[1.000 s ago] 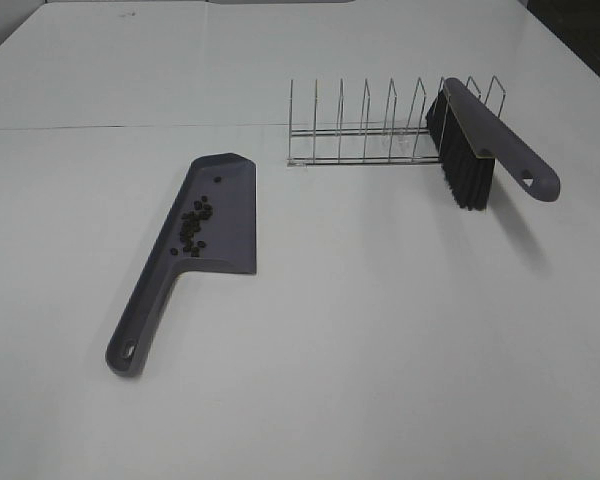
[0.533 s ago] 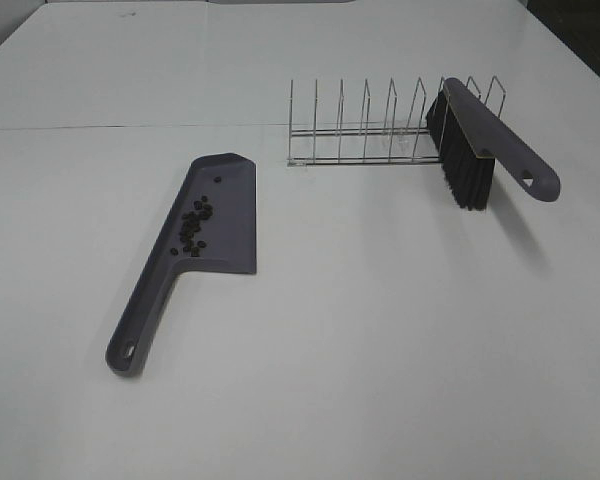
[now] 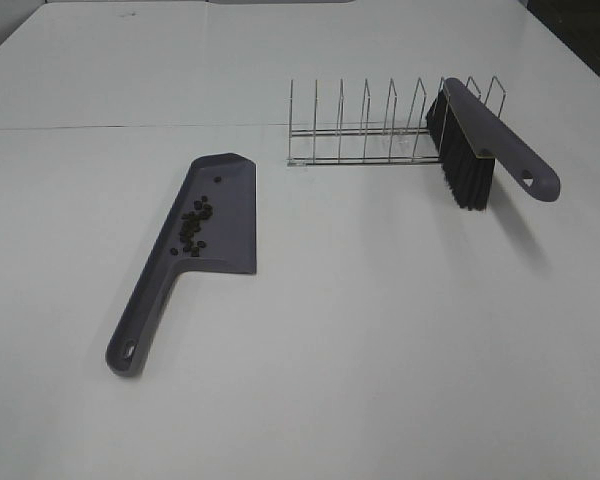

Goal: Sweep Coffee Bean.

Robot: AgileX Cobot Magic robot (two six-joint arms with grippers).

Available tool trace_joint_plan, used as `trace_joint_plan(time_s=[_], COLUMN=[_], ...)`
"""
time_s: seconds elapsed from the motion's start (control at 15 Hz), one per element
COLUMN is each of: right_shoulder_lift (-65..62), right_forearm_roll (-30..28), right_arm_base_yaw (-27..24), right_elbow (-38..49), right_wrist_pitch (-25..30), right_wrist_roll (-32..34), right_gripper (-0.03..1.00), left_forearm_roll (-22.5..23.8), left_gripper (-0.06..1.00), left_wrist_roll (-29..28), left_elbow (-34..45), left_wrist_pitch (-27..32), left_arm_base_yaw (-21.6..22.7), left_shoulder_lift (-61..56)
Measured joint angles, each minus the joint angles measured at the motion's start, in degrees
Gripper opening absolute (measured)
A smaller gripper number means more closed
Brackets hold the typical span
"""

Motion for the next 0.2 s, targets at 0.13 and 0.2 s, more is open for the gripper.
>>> trace_joint_plan(time_s=[0.13, 0.2], right_shoulder_lift=[0.00, 0.00], right_forearm_roll=[0.00, 0.00], right_arm_base_yaw=[0.00, 0.00], right_elbow=[0.00, 0.00], right_wrist_pitch=[0.00, 0.00], right_wrist_roll=[0.00, 0.00], right_gripper=[0.80, 0.80], left_forearm_roll=[0.00, 0.00], left_gripper=[0.76, 0.76], left_wrist_roll=[0.00, 0.06], left_elbow=[0.00, 0.00], left_wrist_pitch=[0.00, 0.00], left_arm_base_yaw=[0.00, 0.00], left_shoulder_lift=[0.00, 0.00])
